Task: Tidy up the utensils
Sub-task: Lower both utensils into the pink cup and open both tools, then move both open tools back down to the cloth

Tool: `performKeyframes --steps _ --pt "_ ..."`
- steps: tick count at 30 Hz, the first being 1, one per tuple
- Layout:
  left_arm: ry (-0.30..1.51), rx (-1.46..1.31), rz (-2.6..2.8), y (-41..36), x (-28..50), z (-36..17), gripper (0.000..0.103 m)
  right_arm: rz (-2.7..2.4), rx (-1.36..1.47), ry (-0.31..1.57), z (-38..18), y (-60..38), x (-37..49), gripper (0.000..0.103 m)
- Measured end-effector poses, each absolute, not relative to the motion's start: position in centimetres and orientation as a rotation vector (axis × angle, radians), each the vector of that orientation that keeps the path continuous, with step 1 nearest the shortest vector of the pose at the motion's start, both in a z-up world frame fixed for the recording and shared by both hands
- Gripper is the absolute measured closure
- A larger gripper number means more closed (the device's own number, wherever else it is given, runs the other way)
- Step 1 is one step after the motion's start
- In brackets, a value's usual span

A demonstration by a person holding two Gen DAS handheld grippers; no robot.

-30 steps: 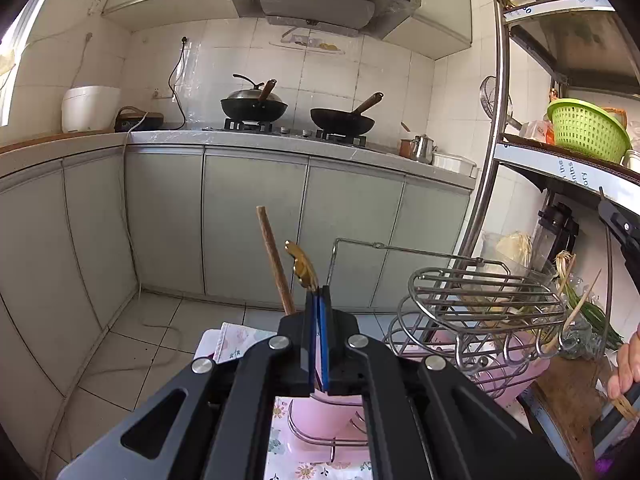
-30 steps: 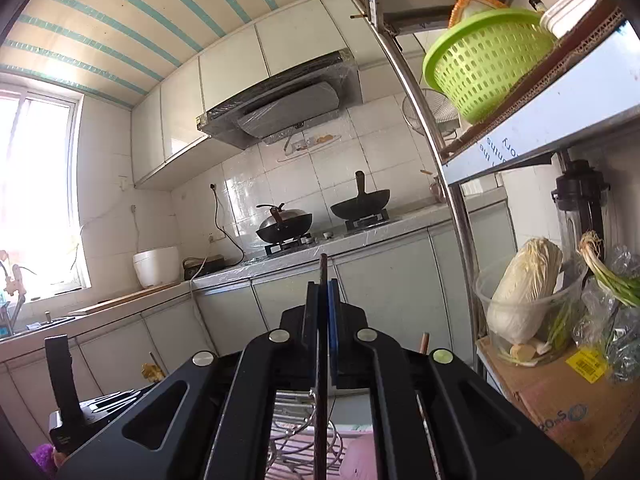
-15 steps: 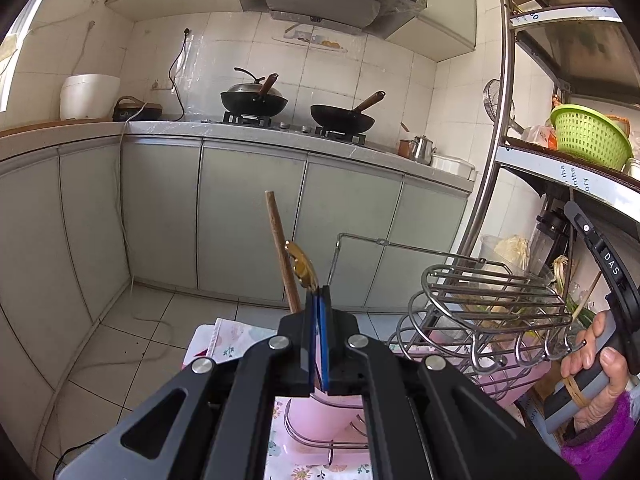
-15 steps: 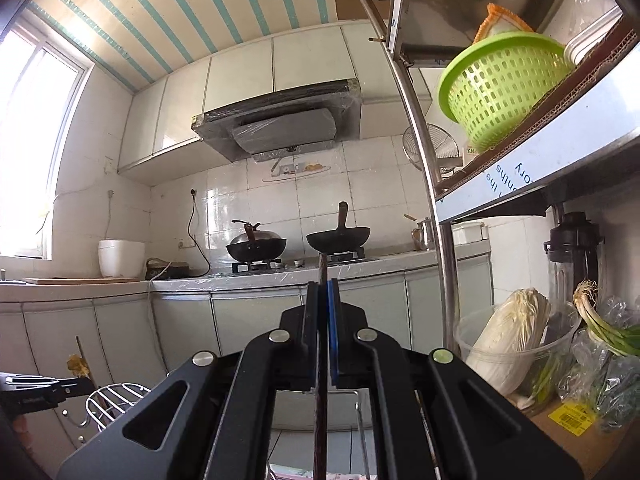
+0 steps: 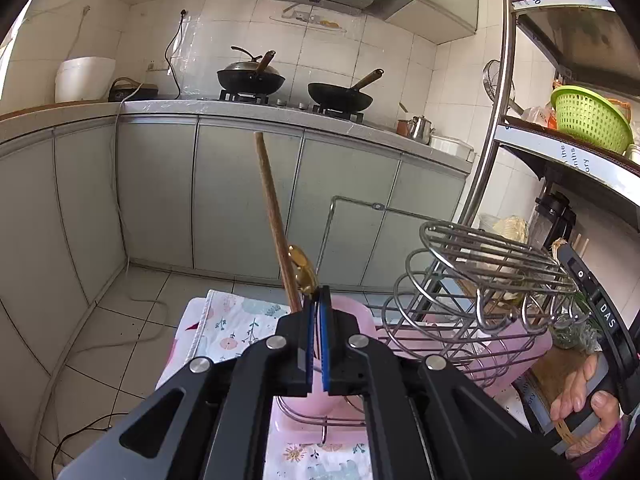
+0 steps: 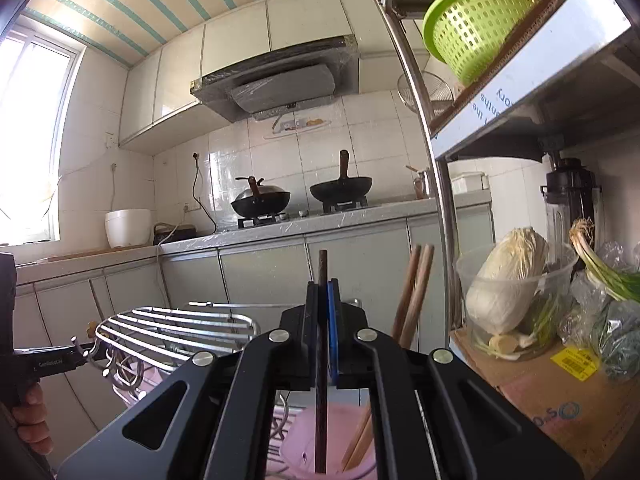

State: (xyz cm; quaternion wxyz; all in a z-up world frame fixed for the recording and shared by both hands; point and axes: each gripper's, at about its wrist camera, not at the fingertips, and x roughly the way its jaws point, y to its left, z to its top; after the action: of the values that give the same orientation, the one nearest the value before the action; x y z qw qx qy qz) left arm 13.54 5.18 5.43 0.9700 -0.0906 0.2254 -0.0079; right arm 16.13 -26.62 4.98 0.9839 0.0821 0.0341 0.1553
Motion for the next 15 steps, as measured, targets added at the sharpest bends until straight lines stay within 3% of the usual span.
performKeyframes --steps 4,7,9,11,15 --pt "0.491 -0.186 -0.036 5.0 13.3 5.0 0.098 0.331 0.161 0.169 4.0 -26.7 16.0 0.098" --pt "0.507 -0.177 -0.053 4.8 13.0 5.0 0.080 0.350 0.165 0.240 3.6 -26.7 16.0 0.095" --pt "0.509 -0.170 -0.061 4.7 12.7 5.1 0.078 0.364 0.175 0.274 3.4 -26.9 15.9 0.076" --pt "0.515 -0.166 -0.070 4.6 12.6 5.2 0.078 0.373 0.194 0.295 3.1 -27.2 15.6 0.064" --pt "0.530 -0.166 -0.082 4.5 12.1 5.2 0.078 0.367 0.207 0.332 2.6 -27.9 14.7 0.063"
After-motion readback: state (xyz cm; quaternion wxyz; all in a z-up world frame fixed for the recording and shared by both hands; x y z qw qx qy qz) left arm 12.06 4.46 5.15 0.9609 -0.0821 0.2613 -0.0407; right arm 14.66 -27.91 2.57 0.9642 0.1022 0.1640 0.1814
